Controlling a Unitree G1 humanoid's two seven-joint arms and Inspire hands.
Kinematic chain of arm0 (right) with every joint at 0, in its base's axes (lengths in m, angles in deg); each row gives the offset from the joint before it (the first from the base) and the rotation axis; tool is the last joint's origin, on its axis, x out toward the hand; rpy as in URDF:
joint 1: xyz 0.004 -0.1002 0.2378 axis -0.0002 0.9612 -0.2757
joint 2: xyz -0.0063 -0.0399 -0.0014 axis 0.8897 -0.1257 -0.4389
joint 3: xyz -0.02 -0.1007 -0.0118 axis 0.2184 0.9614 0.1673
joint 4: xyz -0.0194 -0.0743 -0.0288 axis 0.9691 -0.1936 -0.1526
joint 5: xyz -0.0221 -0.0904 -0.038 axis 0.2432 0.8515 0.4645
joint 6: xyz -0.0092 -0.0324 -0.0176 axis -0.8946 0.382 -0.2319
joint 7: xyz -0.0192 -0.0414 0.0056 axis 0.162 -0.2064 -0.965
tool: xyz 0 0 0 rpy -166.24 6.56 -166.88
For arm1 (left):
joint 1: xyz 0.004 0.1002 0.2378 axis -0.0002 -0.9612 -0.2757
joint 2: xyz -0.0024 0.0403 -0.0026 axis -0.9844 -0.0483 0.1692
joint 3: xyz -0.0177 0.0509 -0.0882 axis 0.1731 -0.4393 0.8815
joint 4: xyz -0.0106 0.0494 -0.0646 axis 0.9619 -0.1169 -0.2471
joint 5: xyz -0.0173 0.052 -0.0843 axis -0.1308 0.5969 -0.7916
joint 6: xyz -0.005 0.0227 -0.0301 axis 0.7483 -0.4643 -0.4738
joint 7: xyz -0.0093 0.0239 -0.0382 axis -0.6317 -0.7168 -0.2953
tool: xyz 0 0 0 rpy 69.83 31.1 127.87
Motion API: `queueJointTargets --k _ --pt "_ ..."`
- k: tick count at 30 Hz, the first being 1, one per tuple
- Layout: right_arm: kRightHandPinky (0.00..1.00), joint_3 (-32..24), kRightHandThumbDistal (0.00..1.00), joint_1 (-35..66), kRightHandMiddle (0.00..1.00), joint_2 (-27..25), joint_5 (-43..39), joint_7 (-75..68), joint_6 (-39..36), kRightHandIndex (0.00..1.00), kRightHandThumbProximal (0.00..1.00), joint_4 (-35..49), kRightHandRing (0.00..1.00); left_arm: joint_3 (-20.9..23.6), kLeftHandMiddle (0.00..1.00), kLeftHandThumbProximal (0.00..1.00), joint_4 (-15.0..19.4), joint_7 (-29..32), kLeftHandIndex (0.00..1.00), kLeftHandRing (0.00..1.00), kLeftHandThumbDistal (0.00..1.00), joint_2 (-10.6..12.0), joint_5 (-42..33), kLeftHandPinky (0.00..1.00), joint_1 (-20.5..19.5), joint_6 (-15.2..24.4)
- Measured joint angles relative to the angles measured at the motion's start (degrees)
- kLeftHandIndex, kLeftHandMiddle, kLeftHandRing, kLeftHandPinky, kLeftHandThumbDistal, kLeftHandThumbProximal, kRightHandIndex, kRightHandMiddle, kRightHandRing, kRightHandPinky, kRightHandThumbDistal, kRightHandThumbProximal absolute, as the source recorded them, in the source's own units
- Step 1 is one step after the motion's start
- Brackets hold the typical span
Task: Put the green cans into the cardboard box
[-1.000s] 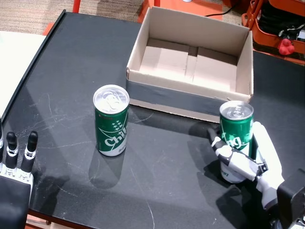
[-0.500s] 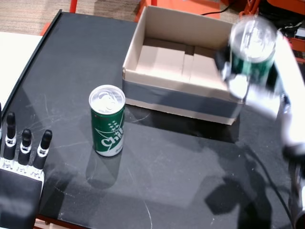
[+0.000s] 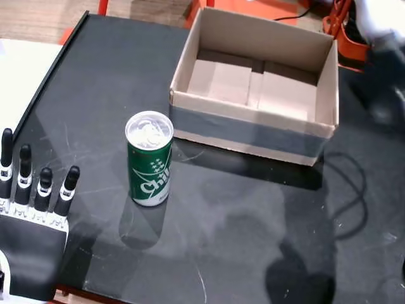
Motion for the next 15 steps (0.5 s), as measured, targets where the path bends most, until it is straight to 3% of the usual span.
queueJointTargets --k 1,3,5,6,9,12,13,15 --pt "0.33 1.34 0.09 -1.31 0.00 -0.01 0.99 -0.82 2.95 0.00 0.19 -1.57 0.01 -0.11 0.66 0.43 0.23 0.00 0.76 0.78 0.27 0.08 -0.06 0.88 -0.04 -0.19" --pt "0.34 4.26 0.11 -2.73 0.00 -0.04 3.27 -2.25 8.14 0.00 0.21 -3.51 0.00 -0.35 0.66 0.42 0.56 0.01 0.77 0.79 0.25 0.25 -0.23 0.88 -0.24 -0.66" --pt "0.35 8.50 0.20 -3.05 0.00 -0.03 6.83 -3.43 14.20 0.00 0.05 -5.70 0.02 -0.72 0.66 0.41 1.66 0.03 0.76 0.78 0.26 0.43 -0.68 0.87 -0.54 -1.84" --pt "0.35 9.04 0.20 -3.09 0.00 0.03 7.28 -3.59 15.28 0.00 0.04 -5.90 0.01 -0.74 0.66 0.43 2.00 0.02 0.76 0.78 0.27 0.49 -0.85 0.87 -0.68 -1.91" --pt "0.40 10.80 0.18 -3.60 0.08 0.94 7.82 -2.74 21.06 0.06 0.01 -6.76 0.14 -0.95 0.66 0.49 3.53 0.05 0.76 0.79 0.24 1.17 -1.67 0.88 -1.81 -2.76" --pt "0.38 11.57 0.06 -4.05 0.05 2.13 7.78 1.63 26.08 0.05 0.17 -7.18 0.13 -1.11 0.65 0.54 4.95 0.09 0.74 0.79 0.26 2.38 -2.06 0.88 -2.81 -2.50" --pt "0.40 12.14 0.04 -4.20 0.14 2.36 7.79 3.36 27.34 0.13 0.18 -7.28 0.22 -1.18 0.65 0.55 5.12 0.09 0.74 0.79 0.27 2.57 -2.05 0.88 -2.96 -2.17" --pt "0.42 12.99 0.06 -4.56 0.18 2.79 7.78 7.47 29.30 0.19 0.18 -7.49 0.30 -1.28 0.65 0.56 5.28 0.09 0.74 0.79 0.26 2.70 -2.06 0.88 -3.12 -1.66"
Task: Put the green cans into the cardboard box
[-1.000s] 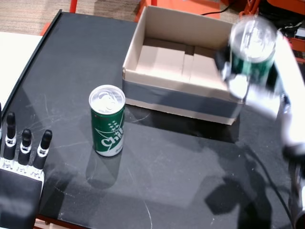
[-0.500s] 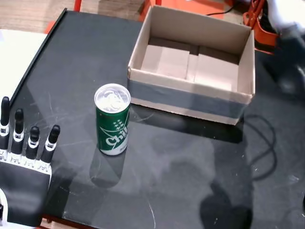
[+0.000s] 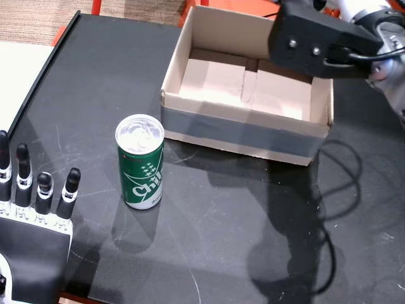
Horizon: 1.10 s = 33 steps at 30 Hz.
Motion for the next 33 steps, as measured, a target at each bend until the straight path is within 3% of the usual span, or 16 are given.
queueJointTargets --k 1,5,8,9,12,13,14,15,17,19,21,25,28,29,31,33 --pt "0.41 0.10 0.06 -0.10 0.20 0.18 -0.11 1.76 0.47 0.19 0.18 -0.02 0.32 -0.04 0.66 0.56 0.02 0.01 0.75 0.80 0.25 0.03 0.00 0.88 -0.05 0.16" --pt "0.39 0.33 0.01 -0.31 0.06 0.48 -0.27 4.37 1.68 0.02 0.21 -0.01 0.17 -0.96 0.66 0.54 0.51 -0.01 0.76 0.80 0.20 0.22 -0.20 0.88 -0.29 0.01" --pt "0.41 0.68 0.04 -0.30 0.07 0.56 -0.23 4.49 2.44 0.01 0.20 -0.01 0.21 -1.33 0.67 0.55 1.04 -0.01 0.76 0.80 0.22 0.30 -0.32 0.89 -0.32 -0.01" --pt "0.41 0.90 0.04 -0.30 0.16 0.57 -0.22 4.48 2.48 0.09 0.21 -0.01 0.30 -1.40 0.66 0.55 1.09 -0.01 0.76 0.80 0.22 0.32 -0.43 0.88 -0.30 -0.01" --pt "0.40 1.82 0.03 -0.31 0.21 0.86 -0.16 4.49 2.79 0.17 0.24 -0.02 0.33 -1.65 0.66 0.56 1.33 -0.06 0.76 0.79 0.23 0.38 -0.52 0.88 -0.41 0.00" --pt "0.40 2.16 0.02 -0.32 0.29 1.01 -0.12 4.53 2.86 0.26 0.24 -0.02 0.39 -1.83 0.66 0.55 1.53 -0.09 0.76 0.79 0.22 0.41 -0.54 0.88 -0.50 0.00" --pt "0.39 2.32 0.02 -0.33 0.32 1.16 -0.12 4.74 2.91 0.34 0.26 -0.02 0.38 -1.96 0.66 0.55 1.63 -0.09 0.76 0.79 0.23 0.44 -0.58 0.88 -0.54 0.00" --pt "0.39 2.38 0.02 -0.37 0.29 1.34 -0.14 5.11 2.91 0.34 0.26 -0.02 0.35 -2.01 0.66 0.55 1.70 -0.09 0.75 0.79 0.24 0.45 -0.64 0.88 -0.57 0.00" --pt "0.39 2.40 0.03 -0.42 0.16 1.54 -0.24 5.65 2.69 0.20 0.28 -0.02 0.25 -2.06 0.65 0.56 1.91 -0.10 0.74 0.78 0.26 0.50 -0.87 0.88 -0.73 0.00" --pt "0.38 2.38 0.04 -0.49 0.10 1.54 -0.45 6.18 2.48 0.10 0.29 -0.02 0.20 -2.06 0.64 0.55 2.87 -0.49 0.73 0.77 0.26 0.54 -0.97 0.88 -1.01 0.46" --pt "0.40 2.37 0.02 -0.51 0.08 1.54 -0.60 7.00 2.50 0.08 0.23 -0.02 0.17 -2.08 0.64 0.49 4.06 -1.02 0.74 0.77 0.27 0.54 -1.21 0.87 -1.07 0.94" --pt "0.40 2.36 0.04 -0.52 0.03 1.49 -1.12 9.87 2.50 0.05 0.16 -0.06 0.16 -2.57 0.64 0.46 5.12 -1.55 0.73 0.78 0.26 0.54 -2.25 0.87 -1.58 0.45" --pt "0.41 2.26 0.09 -0.51 0.03 1.45 -1.50 12.19 2.51 0.05 0.16 -0.07 0.18 -2.84 0.64 0.45 5.21 -1.64 0.73 0.77 0.25 0.53 -2.31 0.87 -1.78 0.48" --pt "0.46 2.26 0.21 -0.52 0.10 1.39 -1.53 12.86 2.51 0.12 0.27 -0.07 0.23 -2.93 0.64 0.46 5.22 -1.81 0.73 0.77 0.25 0.52 -2.38 0.87 -1.89 0.47" --pt "0.73 2.30 0.68 -0.53 0.52 1.18 -1.51 14.02 2.63 0.54 0.45 -0.07 0.57 -3.07 0.64 0.48 5.22 -2.06 0.73 0.77 0.25 0.51 -2.46 0.87 -2.07 0.47" --pt "0.93 2.43 0.91 -0.75 0.77 0.87 -1.48 16.09 3.45 0.76 0.47 -0.08 0.81 -3.19 0.65 0.48 5.22 -2.07 0.74 0.78 0.23 0.49 -2.56 0.87 -2.12 0.42"
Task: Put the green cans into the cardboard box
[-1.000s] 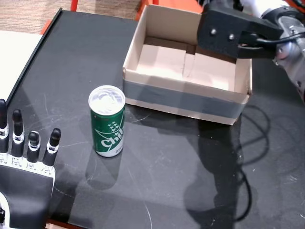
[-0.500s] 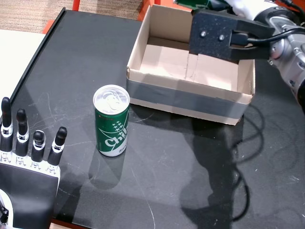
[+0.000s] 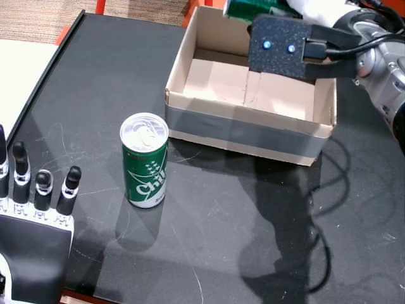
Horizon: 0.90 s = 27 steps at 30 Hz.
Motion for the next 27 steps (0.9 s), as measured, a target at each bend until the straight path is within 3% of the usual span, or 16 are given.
queueJointTargets --k 2,6,13,27 --pt "1.00 0.02 0.99 -0.40 0.87 -0.11 -0.02 2.38 1.37 0.82 0.49 -0.01 0.92 -0.03 0.65 0.49 -0.01 0.00 0.74 0.79 0.23 -0.02 -0.15 0.88 0.00 -0.05" --pt "1.00 -0.21 1.00 -0.94 1.00 -0.13 -0.35 5.86 2.90 0.93 0.54 -0.01 1.00 -0.12 0.65 0.50 -0.30 0.01 0.73 0.79 0.25 -0.07 -0.21 0.87 0.04 -0.16" --pt "1.00 -0.16 1.00 -1.48 1.00 -0.14 -0.76 9.46 4.50 0.98 0.51 -0.01 1.00 -0.12 0.64 0.49 -1.38 0.11 0.73 0.78 0.25 -0.07 -0.21 0.88 0.14 -0.11" --pt "1.00 -0.37 1.00 -1.52 1.00 -0.13 -2.47 11.30 5.80 0.95 0.46 -0.01 1.00 -0.13 0.64 0.51 -1.43 0.10 0.72 0.78 0.24 -0.13 -0.21 0.88 0.29 -0.03"
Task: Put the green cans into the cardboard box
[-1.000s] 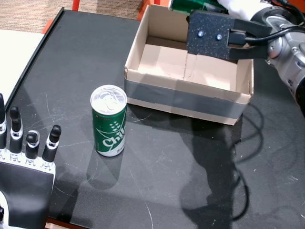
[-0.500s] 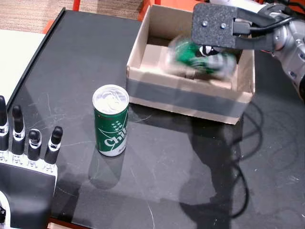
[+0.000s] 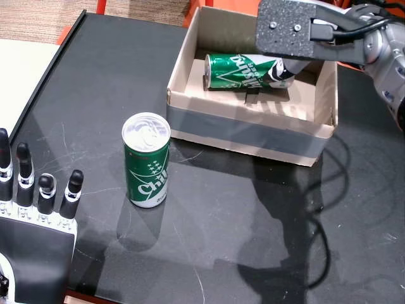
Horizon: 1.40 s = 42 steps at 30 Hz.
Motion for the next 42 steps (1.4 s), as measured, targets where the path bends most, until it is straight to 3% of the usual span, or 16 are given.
queueJointTargets --k 2,5,8,10,14,17,20,23,25,26,29,33,36,38,40,42 --pt "0.97 -0.16 1.00 0.01 0.93 -0.03 -0.36 -0.44 -0.79 0.85 0.41 0.01 0.99 0.00 0.64 0.53 -0.11 0.00 0.72 0.77 0.25 0.00 0.00 0.87 0.08 0.03" --pt "0.89 -3.35 1.00 0.74 0.82 -0.50 -3.66 -7.29 -7.86 0.72 0.46 0.84 0.89 0.00 0.64 0.56 -0.25 0.00 0.73 0.78 0.24 0.01 0.14 0.88 0.15 0.63" --pt "0.81 -11.85 0.99 4.30 0.77 -0.11 -12.68 -14.76 -22.18 0.70 0.56 3.35 0.80 -0.13 0.64 0.60 -0.27 0.06 0.73 0.79 0.25 0.00 0.17 0.90 0.18 0.76" --pt "0.79 -17.23 0.78 8.14 0.74 1.31 -18.93 -17.62 -32.47 0.66 0.57 5.80 0.79 -0.16 0.64 0.58 -0.29 0.15 0.73 0.78 0.26 -0.02 0.29 0.89 0.23 1.12" --pt "0.77 -23.33 0.78 22.04 0.76 3.74 -26.68 -22.54 -55.50 0.67 0.52 14.98 0.81 -0.12 0.64 0.51 -1.70 0.65 0.74 0.77 0.26 -0.07 0.35 0.87 0.62 1.20" --pt "0.77 -24.44 0.86 28.49 0.76 2.50 -22.05 -27.31 -59.48 0.68 0.52 20.30 0.81 -0.25 0.64 0.46 -2.75 0.70 0.74 0.77 0.27 -0.09 0.64 0.87 0.83 1.16" --pt "0.76 -26.56 0.77 36.24 0.78 -0.54 -14.31 -32.19 -63.51 0.72 0.52 30.19 0.81 -0.28 0.64 0.46 -2.86 0.98 0.73 0.77 0.30 -0.13 0.89 0.86 0.91 1.20" --pt "0.77 -29.05 0.78 43.24 0.72 -2.45 -11.22 -33.41 -66.18 0.64 0.55 41.05 0.78 -0.21 0.65 0.47 -3.23 1.08 0.73 0.77 0.29 -0.15 1.48 0.87 1.10 1.35" --pt "0.73 -30.21 0.86 48.03 0.70 -2.81 -11.06 -33.32 -69.27 0.60 0.55 47.10 0.77 -0.11 0.66 0.49 -3.30 1.26 0.74 0.78 0.27 -0.15 1.70 0.87 1.09 1.75" --pt "0.70 -30.49 0.82 50.90 0.69 -2.81 -11.83 -33.25 -71.98 0.59 0.44 49.55 0.75 -0.02 0.67 0.49 -3.29 1.36 0.76 0.79 0.26 -0.16 1.69 0.88 1.06 1.80" --pt "0.71 -27.50 0.73 55.90 0.69 -3.38 -18.21 -32.92 -77.90 0.59 0.34 51.56 0.76 0.12 0.69 0.42 -3.97 2.16 0.79 0.80 0.25 -0.66 1.46 0.89 1.37 0.96" --pt "0.70 -24.57 0.60 58.89 0.68 -6.13 -24.37 -30.62 -81.09 0.59 0.44 51.20 0.74 0.65 0.67 0.41 -5.60 2.89 0.76 0.78 0.30 -1.04 1.47 0.88 2.64 0.16" --pt "0.64 -27.31 0.62 60.00 0.60 -5.07 -25.06 -28.82 -83.76 0.52 0.47 50.10 0.66 1.48 0.67 0.40 -6.33 3.25 0.76 0.78 0.29 -1.18 1.78 0.88 3.10 1.02" --pt "0.64 -30.12 0.45 61.20 0.53 -2.61 -25.44 -28.18 -85.04 0.48 0.51 50.15 0.60 1.96 0.67 0.39 -7.16 3.81 0.75 0.77 0.30 -1.59 2.18 0.88 3.37 1.36" --pt "0.64 -30.95 0.45 62.33 0.53 -0.46 -26.49 -27.94 -85.57 0.47 0.58 50.45 0.60 2.41 0.67 0.37 -7.69 3.94 0.76 0.77 0.30 -2.10 2.59 0.87 3.85 2.02" --pt "0.66 -29.61 0.54 63.38 0.57 0.30 -28.72 -27.96 -85.84 0.50 0.57 50.26 0.63 2.83 0.68 0.36 -7.83 3.89 0.77 0.78 0.30 -2.35 2.59 0.87 4.44 2.16"
